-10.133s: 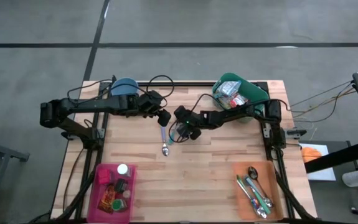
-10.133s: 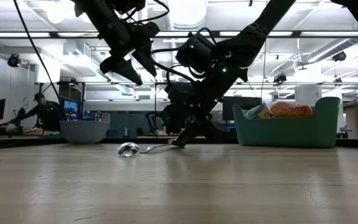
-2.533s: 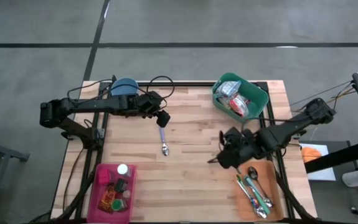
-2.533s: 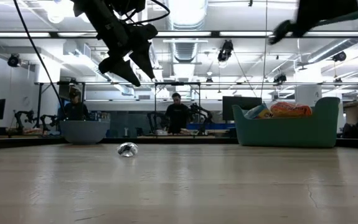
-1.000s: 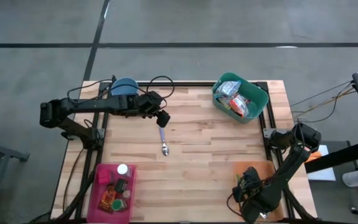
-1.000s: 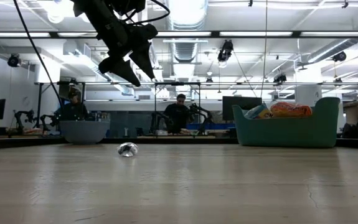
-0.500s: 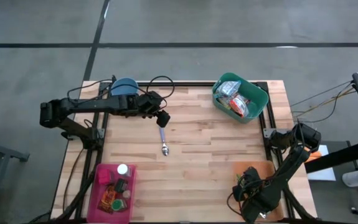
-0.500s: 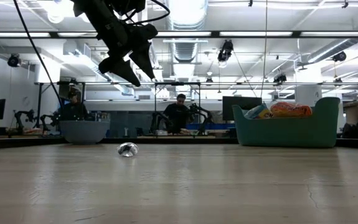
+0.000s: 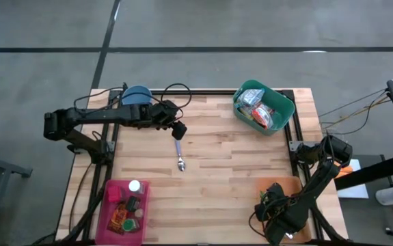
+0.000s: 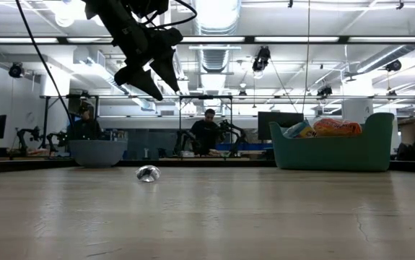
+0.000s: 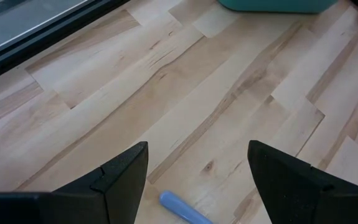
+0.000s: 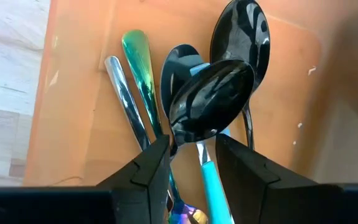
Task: Pick & Place Food Item
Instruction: Put the blue spoon into the orange bin, then put the purple spoon into the orange bin
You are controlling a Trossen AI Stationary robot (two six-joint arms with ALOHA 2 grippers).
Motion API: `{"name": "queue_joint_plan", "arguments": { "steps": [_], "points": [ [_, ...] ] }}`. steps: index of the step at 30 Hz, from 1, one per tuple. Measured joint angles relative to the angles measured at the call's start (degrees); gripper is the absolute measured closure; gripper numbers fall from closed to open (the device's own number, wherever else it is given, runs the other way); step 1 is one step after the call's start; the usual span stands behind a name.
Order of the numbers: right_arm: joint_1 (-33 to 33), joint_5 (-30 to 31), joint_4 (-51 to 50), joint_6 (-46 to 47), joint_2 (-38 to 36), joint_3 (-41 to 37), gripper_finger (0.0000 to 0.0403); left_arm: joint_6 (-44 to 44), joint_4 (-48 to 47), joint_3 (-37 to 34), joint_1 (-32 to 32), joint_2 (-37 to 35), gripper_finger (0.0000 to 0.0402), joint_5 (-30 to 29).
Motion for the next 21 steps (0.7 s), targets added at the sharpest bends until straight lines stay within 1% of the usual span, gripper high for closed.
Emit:
{"name": "queue_joint_plan", "arguments": {
  "steps": [8,12,15,18,21],
  "points": [
    [0.00,0.00,-0.11,0.02,0.00,0.26,0.0275,-0.02,0.01,0.01,-0.01,0.00,0.0122,0.00],
    [0.00,0.02,-0.31,0.00,-0.25,2.40,0.0275,-0.12,0.01,0.01,0.00,0.00,0.0122,0.01],
    [0.00,0.48,-1.25,-1.72,-0.42,4.34,0.0274,-0.13,0.00,0.01,0.00,0.00,0.0122,-0.01],
    [0.00,4.69,-2.90,-5.09,-0.71,5.90,0.0274,-0.13,0.00,0.01,0.00,0.00,0.0122,0.01],
    [-0.28,12.82,-5.40,-9.07,-1.18,7.35,0.0274,-0.12,-0.01,0.01,0.00,0.00,0.0122,0.01]
  ]
}}
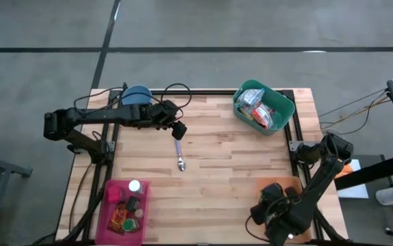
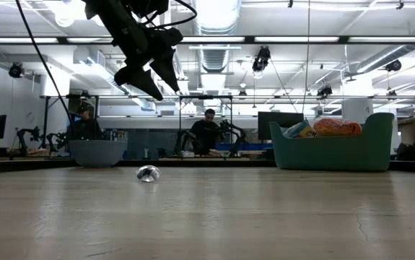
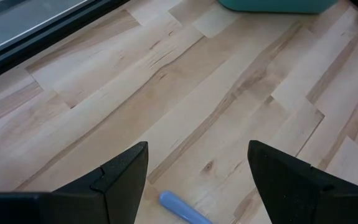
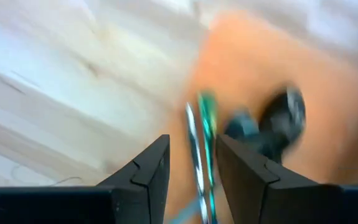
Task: Pick & Place Food Item
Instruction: Put the purple spoon into the orange bin
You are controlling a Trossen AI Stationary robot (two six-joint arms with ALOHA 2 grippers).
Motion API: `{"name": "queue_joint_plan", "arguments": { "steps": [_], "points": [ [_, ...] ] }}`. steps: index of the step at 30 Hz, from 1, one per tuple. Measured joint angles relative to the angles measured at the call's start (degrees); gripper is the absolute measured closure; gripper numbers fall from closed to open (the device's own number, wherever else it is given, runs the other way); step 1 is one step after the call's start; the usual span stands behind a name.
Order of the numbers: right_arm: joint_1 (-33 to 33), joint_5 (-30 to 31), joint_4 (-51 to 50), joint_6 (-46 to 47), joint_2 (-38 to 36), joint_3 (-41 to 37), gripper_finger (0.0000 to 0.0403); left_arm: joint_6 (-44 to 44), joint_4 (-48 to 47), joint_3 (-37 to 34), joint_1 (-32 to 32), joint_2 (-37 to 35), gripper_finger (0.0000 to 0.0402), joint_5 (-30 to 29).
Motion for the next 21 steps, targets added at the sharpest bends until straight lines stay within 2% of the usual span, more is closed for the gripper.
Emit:
{"name": "queue_joint_plan", "arguments": {
  "steps": [8,11,14,21],
  "points": [
    [-1.73,18.74,-8.39,-6.58,-5.03,1.04,0.0274,0.01,-0.01,0.00,0.00,0.00,0.0122,-0.02],
    [-2.65,29.28,-13.83,-6.81,-7.01,0.96,0.0274,0.01,-0.01,0.00,-0.01,0.00,0.0122,-0.01],
    [-3.49,38.40,-12.99,-13.82,-10.28,0.21,0.0274,0.03,-0.01,0.00,0.00,0.00,0.0122,0.00],
    [-8.06,43.63,-12.70,-25.87,-17.25,-2.83,0.0274,0.12,-0.01,0.00,-0.02,0.00,0.0122,0.00]
  ]
}}
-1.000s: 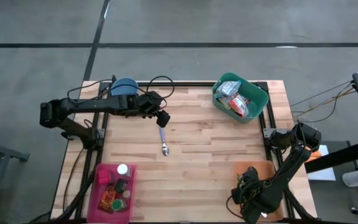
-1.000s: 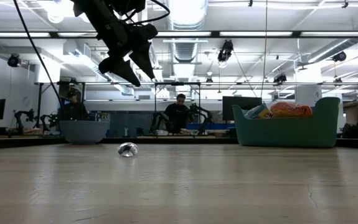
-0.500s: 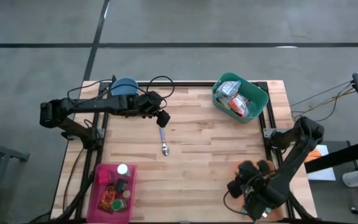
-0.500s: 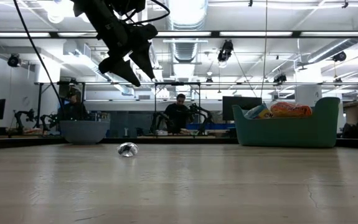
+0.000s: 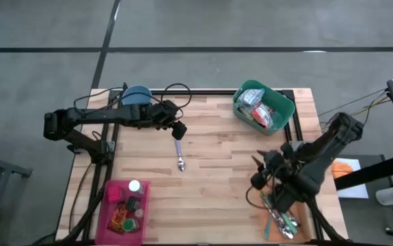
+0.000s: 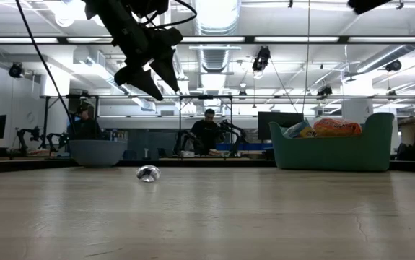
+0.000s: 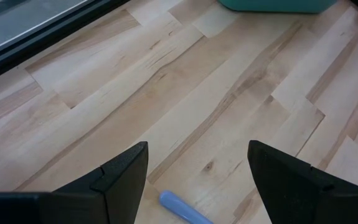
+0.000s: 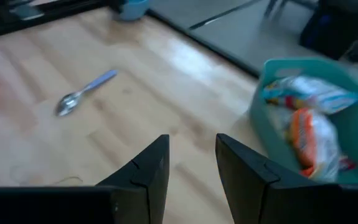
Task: Pick & Place Food Item
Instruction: Put the purple spoon into the orange bin
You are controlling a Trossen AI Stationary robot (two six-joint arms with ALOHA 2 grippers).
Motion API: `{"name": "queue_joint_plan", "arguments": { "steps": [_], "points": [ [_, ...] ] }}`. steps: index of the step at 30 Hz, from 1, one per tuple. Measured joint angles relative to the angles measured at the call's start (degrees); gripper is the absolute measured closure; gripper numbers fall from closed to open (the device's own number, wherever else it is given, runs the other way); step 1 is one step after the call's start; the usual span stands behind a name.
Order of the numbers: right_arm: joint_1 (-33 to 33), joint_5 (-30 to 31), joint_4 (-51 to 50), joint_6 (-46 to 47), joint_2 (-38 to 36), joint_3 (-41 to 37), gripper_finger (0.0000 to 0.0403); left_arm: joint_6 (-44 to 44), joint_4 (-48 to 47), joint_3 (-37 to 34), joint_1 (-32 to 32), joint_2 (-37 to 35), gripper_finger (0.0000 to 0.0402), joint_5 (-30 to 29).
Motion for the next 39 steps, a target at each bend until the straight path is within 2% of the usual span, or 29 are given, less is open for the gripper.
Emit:
{"name": "queue_joint_plan", "arguments": {
  "steps": [3,7,10,13,16,18,24,27,30,33,35,37,39],
  "points": [
    [-3.50,1.37,1.51,-3.42,-3.09,-2.65,0.0276,0.02,0.02,0.00,0.02,0.00,0.0122,-0.02],
    [-9.48,2.08,11.87,-15.28,-7.76,-6.21,0.0289,0.02,0.02,0.00,0.02,0.00,0.0122,-0.02],
    [-14.36,0.97,27.59,-33.70,-11.11,-8.64,0.0311,0.01,0.02,0.00,0.01,0.00,0.0122,0.00],
    [-19.41,-5.20,47.27,-53.63,-14.16,-11.29,0.0337,0.00,0.04,0.00,0.01,0.00,0.0122,-0.01],
    [-23.74,-9.45,61.39,-67.43,-16.18,-14.42,0.0357,0.02,0.18,0.00,0.02,0.00,0.0122,-0.01],
    [-26.41,-9.86,64.04,-70.56,-17.30,-16.14,0.0365,0.04,0.10,0.00,0.02,0.00,0.0122,-0.02],
    [-34.13,-10.01,63.95,-67.89,-21.04,-23.53,0.0369,2.53,-2.18,0.00,-0.07,0.00,0.0122,0.00],
    [-37.05,-10.64,65.65,-70.01,-22.61,-28.18,0.0370,3.26,-2.63,0.00,-0.07,0.00,0.0122,0.00],
    [-39.38,-19.12,72.38,-76.64,-24.34,-33.52,0.0370,3.26,-2.64,0.00,-0.07,0.00,0.0122,0.00],
    [-41.74,-33.64,86.33,-83.50,-25.73,-39.76,0.0370,3.26,-2.64,0.00,-0.07,0.00,0.0122,0.00],
    [-43.44,-41.21,95.60,-87.81,-26.66,-43.89,0.0370,3.26,-2.62,0.00,-0.07,0.00,0.0122,0.00],
    [-45.34,-44.10,102.36,-89.54,-27.82,-47.58,0.0370,3.26,-2.64,0.00,-0.07,0.00,0.0122,-0.01],
    [-47.00,-44.50,105.34,-90.99,-29.45,-50.19,0.0370,3.26,-2.67,0.00,-0.07,0.00,0.0122,0.00]
  ]
}}
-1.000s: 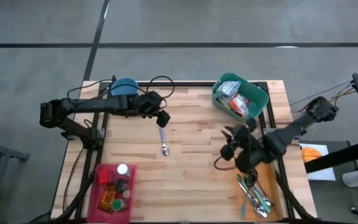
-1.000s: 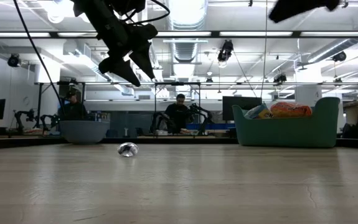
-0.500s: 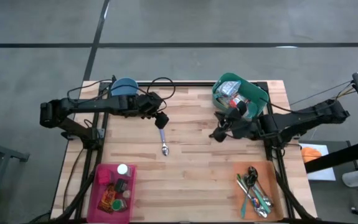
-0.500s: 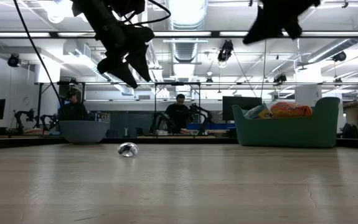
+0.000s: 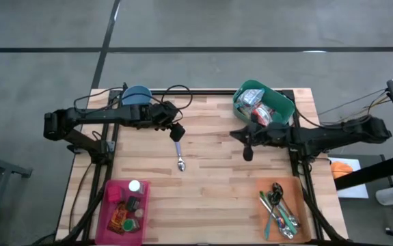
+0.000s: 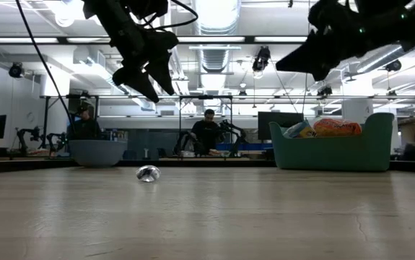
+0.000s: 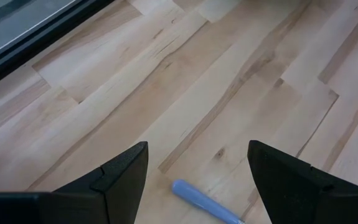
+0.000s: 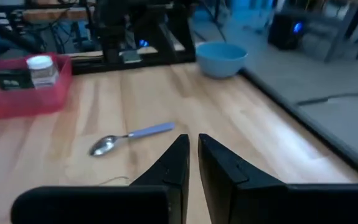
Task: Pick & Place Food Item
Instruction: Put the purple spoon into the orange bin
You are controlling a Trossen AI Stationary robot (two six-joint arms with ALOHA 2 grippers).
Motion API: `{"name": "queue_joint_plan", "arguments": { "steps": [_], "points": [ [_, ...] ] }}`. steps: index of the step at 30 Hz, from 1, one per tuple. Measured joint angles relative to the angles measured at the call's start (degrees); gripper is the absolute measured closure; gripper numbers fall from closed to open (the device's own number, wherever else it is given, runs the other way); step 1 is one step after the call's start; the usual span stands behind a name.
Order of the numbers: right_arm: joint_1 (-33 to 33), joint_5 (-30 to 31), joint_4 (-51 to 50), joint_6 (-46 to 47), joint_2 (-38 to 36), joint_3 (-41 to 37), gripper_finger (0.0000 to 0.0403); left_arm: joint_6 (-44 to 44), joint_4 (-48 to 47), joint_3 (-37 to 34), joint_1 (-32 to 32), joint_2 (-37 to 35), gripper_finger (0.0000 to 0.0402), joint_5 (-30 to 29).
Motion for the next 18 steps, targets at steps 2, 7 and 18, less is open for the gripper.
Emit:
{"name": "queue_joint_plan", "arguments": {
  "steps": [2,7,18],
  "points": [
    [-0.81,-0.12,1.78,-3.36,-1.60,-1.92,0.0370,0.19,0.02,0.00,0.00,0.00,0.0122,0.00],
    [-0.83,-5.34,3.89,-14.28,-4.60,-4.98,0.0370,4.74,0.05,0.00,-0.02,0.00,0.0122,0.00],
    [-0.80,-7.87,5.55,-11.65,-4.06,-4.96,0.0370,4.07,0.07,0.00,-0.04,0.00,0.0122,0.00]
  ]
}}
